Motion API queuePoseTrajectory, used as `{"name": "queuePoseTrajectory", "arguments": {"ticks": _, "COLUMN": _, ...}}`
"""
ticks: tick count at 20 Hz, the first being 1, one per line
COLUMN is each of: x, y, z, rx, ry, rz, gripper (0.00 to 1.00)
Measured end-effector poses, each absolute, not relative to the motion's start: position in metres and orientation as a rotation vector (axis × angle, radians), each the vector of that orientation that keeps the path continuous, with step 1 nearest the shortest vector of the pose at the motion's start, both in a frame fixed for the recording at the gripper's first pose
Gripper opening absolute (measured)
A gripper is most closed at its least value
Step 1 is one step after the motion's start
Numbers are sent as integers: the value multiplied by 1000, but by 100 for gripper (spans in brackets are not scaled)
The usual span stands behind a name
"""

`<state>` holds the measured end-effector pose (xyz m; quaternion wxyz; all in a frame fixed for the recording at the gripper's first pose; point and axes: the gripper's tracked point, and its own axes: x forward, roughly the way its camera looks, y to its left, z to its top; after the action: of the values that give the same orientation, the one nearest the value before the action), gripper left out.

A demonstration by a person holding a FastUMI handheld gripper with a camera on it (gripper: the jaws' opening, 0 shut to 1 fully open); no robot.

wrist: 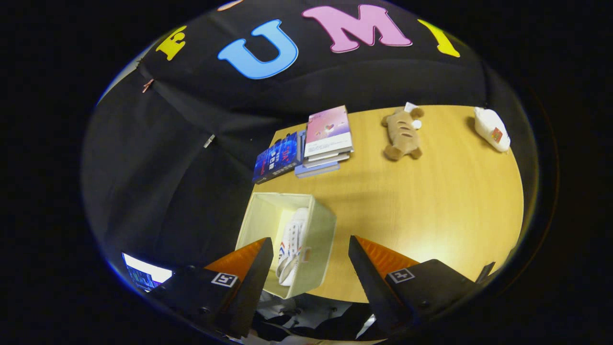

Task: Open the storage box then place both shoes into the box .Put the left shoe in first, then the right shoe, with the right side of both shoes facing outward in a uniform manner.

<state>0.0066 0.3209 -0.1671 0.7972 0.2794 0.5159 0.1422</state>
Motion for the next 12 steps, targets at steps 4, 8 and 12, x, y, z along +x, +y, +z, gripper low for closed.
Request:
{"name": "queuePoseTrajectory", "arguments": {"ticks": 4, "x": -3, "y": 265, "z": -167, "rx": 479, "ry": 1018, "rz": 227, "gripper": 97}}
{"name": "queuePoseTrajectory", "arguments": {"ticks": 8, "x": -7, "y": 214, "z": -165, "rx": 433, "ry": 931, "rz": 147, "gripper": 97}}
{"name": "queuePoseTrajectory", "arguments": {"ticks": 12, "x": -8, "y": 169, "z": -154, "rx": 380, "ry": 812, "rz": 73, "gripper": 97}}
